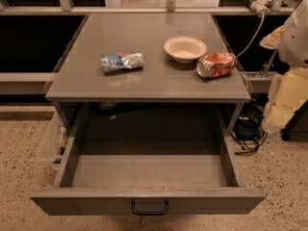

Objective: Place redbull can into top drawer

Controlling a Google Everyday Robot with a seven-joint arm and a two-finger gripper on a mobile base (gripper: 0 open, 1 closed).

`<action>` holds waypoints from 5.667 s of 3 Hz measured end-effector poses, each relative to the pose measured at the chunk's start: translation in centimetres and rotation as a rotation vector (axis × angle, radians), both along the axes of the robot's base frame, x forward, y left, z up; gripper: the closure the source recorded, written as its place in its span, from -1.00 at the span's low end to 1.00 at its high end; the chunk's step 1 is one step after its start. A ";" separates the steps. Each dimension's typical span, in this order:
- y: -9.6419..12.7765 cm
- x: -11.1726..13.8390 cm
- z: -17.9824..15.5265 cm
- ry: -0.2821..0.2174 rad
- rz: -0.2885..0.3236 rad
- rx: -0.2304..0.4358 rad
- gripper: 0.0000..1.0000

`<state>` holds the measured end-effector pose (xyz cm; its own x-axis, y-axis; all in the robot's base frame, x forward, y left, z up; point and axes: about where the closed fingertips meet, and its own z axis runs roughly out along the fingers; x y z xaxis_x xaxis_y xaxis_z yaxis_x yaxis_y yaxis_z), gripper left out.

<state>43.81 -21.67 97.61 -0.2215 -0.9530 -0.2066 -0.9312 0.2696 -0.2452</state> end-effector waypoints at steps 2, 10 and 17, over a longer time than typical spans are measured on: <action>0.4 1.0 0.5 -0.019 0.025 -0.002 -1.00; 21.9 24.3 0.9 -0.206 0.565 0.419 -1.00; 28.6 27.4 -11.6 0.075 0.555 0.694 -0.63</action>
Offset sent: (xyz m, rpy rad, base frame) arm 0.0230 0.0071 0.0064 -0.0063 -0.0233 0.0630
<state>71.24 6.90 86.04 0.1990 -0.5927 -0.7805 -0.9788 -0.1602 -0.1280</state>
